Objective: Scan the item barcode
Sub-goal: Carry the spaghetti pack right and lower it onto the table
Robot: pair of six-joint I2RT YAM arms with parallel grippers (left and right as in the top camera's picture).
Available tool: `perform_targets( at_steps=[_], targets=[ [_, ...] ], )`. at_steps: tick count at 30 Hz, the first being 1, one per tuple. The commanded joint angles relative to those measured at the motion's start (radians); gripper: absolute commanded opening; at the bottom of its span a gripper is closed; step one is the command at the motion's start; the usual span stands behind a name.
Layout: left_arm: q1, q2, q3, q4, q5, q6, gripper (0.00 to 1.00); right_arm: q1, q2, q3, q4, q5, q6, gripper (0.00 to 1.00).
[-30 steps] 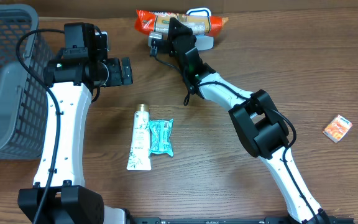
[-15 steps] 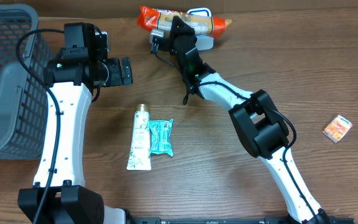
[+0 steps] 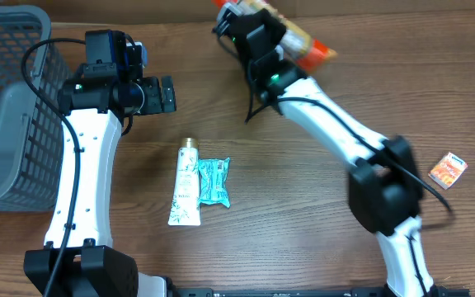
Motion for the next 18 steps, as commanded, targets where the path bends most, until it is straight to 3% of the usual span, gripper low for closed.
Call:
perform_targets(
  at_steps=[1,5,9,13,18],
  targets=[
    [-0.013,-0.005,0.011,0.005,-0.006,-0.014,1.00,-0.019,-0.174,0.052,-0.203,0.031,0.444,0.04],
    [-0.013,-0.005,0.011,0.004,-0.006,-0.014,1.00,-0.084,-0.211,0.052,-0.566,-0.238,0.661,0.04],
    [-0.013,-0.005,0.011,0.004,-0.006,-0.014,1.00,-0.185,-0.206,0.023,-0.841,-0.454,0.706,0.04],
    [-0.013,-0.005,0.011,0.004,-0.005,-0.014,1.00,-0.279,-0.206,-0.060,-0.977,-0.492,0.706,0.04],
    [-0.013,-0.005,0.011,0.005,-0.006,-0.014,1.00,-0.400,-0.206,-0.238,-0.943,-0.493,0.737,0.04]
  ],
)
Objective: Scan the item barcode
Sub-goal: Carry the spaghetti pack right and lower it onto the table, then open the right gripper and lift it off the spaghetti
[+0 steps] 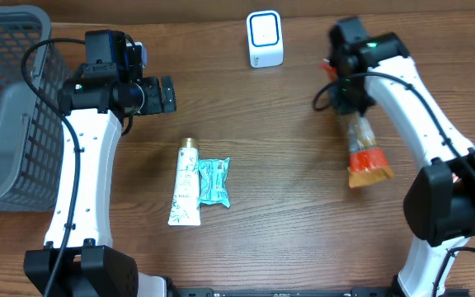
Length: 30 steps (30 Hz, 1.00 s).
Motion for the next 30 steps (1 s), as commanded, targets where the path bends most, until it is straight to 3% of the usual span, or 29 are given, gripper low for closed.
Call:
perform_targets(
  at_steps=[1,7,8,10,12,14,22,30],
  targets=[
    [-0.013,-0.005,0.011,0.004,-0.006,-0.014,1.00,-0.063,-0.019,-0.082,0.037,-0.023,0.048,0.04],
    [-0.013,-0.005,0.011,0.004,-0.006,-0.014,1.00,-0.148,-0.019,-0.192,0.096,-0.023,0.048,0.04],
    [-0.013,-0.005,0.011,0.004,-0.006,-0.014,1.00,-0.156,-0.019,-0.197,0.097,-0.022,0.048,0.08],
    [-0.013,-0.005,0.011,0.004,-0.006,-0.014,1.00,-0.168,-0.019,-0.201,0.097,-0.022,0.048,0.35],
    [-0.013,-0.005,0.011,0.004,-0.006,-0.014,1.00,-0.177,-0.019,-0.201,0.103,-0.023,0.048,0.88],
    [-0.013,-0.005,0.011,0.004,-0.006,-0.014,1.00,-0.182,-0.019,-0.201,0.111,-0.023,0.048,1.00],
    [-0.013,-0.005,0.011,0.004,-0.006,-0.014,1.00,-0.183,-0.019,-0.201,0.145,-0.061,0.060,1.00],
    [-0.013,-0.005,0.011,0.004,-0.006,-0.014,1.00,-0.181,-0.019,-0.201,0.197,-0.653,0.054,1.00]
  ],
)
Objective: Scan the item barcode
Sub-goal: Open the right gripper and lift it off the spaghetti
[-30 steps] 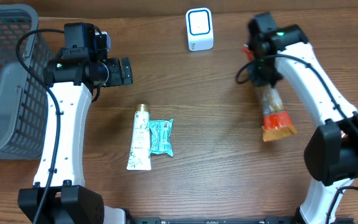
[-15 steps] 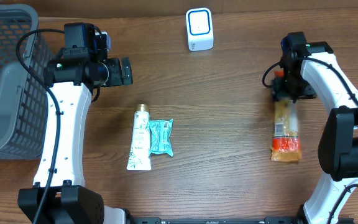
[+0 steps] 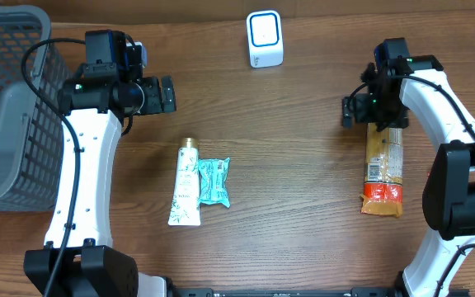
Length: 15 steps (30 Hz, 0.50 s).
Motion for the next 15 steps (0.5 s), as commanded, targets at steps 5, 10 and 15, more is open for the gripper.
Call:
perform_targets(
  at_steps=[5,10,15],
  targets=[
    [-0.013,-0.005,0.011,0.004,-0.006,-0.014,1.00,0.021,-0.027,0.011,-0.028,-0.268,0.000,0.95],
    [-0.013,-0.005,0.011,0.004,-0.006,-0.014,1.00,0.037,-0.025,-0.036,-0.038,-0.166,0.002,0.69],
    [-0.013,-0.005,0.011,0.004,-0.006,-0.014,1.00,0.038,-0.025,-0.163,0.089,-0.137,0.034,0.69]
  ],
)
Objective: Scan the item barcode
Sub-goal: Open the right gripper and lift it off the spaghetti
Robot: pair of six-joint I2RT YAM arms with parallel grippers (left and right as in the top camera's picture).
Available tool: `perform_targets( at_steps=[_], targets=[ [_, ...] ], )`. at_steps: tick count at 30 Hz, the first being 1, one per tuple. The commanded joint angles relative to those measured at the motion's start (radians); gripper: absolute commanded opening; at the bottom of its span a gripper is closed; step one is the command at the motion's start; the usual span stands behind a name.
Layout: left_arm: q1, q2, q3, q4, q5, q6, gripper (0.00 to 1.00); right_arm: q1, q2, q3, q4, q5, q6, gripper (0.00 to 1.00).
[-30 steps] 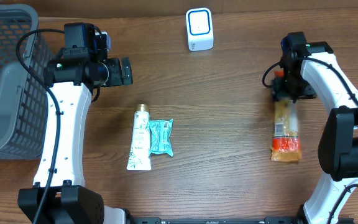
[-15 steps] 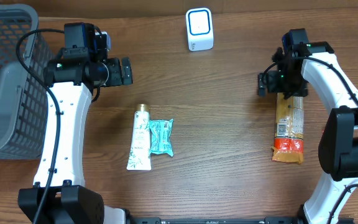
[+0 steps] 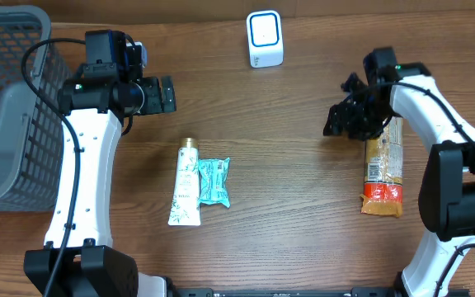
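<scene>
The snack packet (image 3: 383, 169), yellow with an orange-red lower end, lies flat on the right of the table. The white scanner (image 3: 265, 39) with a blue-ringed window stands at the far edge, in the middle. My right gripper (image 3: 337, 124) is just left of the packet's upper end, off it, its jaws apart with nothing between them. My left gripper (image 3: 164, 93) hangs at the upper left and points right, holding nothing; its jaw gap does not show from above.
A white tube (image 3: 185, 194) and a teal packet (image 3: 213, 181) lie side by side left of centre. A grey mesh basket (image 3: 7, 107) fills the left edge. The right arm's white links run down the right side, next to the snack packet.
My right gripper was over the snack packet's upper end and now sits to the left of it, clear of the packet. The packet lies where it was. The left arm is unchanged.
My right gripper first held the snack packet at the far edge, over the spot where the scanner stands. Then it held the packet over the right of the table. Then the packet lay flat there under the gripper, which now stands off it.
</scene>
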Motion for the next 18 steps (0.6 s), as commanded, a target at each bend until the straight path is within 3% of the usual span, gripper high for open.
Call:
perform_targets(
  at_steps=[1,4,13,18],
  targets=[
    [-0.013,-0.005,0.011,0.004,-0.006,-0.014,1.00,0.000,-0.023,-0.085,0.070,0.056,0.038,0.69],
    [-0.013,-0.005,0.011,0.004,-0.006,-0.014,1.00,-0.003,-0.023,-0.133,0.123,0.194,0.117,0.67],
    [-0.013,-0.005,0.011,0.004,-0.006,-0.014,1.00,-0.009,-0.024,-0.133,0.061,0.597,0.282,0.68],
    [-0.013,-0.005,0.011,0.004,-0.006,-0.014,1.00,-0.009,-0.024,-0.133,0.051,0.624,0.285,0.69]
  ],
)
